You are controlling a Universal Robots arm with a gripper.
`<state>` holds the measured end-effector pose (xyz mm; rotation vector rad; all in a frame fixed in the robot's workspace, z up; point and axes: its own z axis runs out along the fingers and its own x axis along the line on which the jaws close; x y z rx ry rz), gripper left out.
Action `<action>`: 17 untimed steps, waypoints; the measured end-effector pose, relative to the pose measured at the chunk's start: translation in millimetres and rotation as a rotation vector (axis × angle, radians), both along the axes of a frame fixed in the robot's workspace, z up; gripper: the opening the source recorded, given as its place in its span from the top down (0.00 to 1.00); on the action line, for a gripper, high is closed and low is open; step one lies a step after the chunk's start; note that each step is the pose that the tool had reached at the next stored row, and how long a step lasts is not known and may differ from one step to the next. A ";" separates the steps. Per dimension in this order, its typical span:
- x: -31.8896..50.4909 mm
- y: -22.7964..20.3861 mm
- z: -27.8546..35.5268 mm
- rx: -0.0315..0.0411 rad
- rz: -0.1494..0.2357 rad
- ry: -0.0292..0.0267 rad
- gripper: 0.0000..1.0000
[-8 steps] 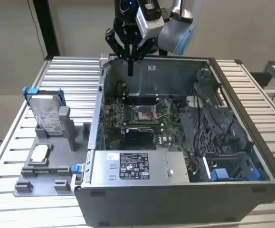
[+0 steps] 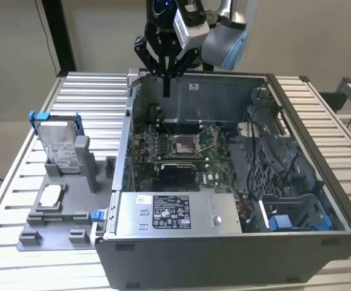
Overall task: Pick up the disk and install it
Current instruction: 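Reach for the disk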
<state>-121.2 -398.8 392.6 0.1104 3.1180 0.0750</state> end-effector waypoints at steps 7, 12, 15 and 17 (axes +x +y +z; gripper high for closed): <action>0.0 0.0 0.0 0.0000 0.000 0.0000 1.00; -2.2 0.0 0.0 0.0000 0.000 -0.0001 1.00; -5.8 0.0 0.0 -0.0001 0.000 0.0000 1.00; -8.9 0.0 0.0 0.0000 0.000 0.0000 1.00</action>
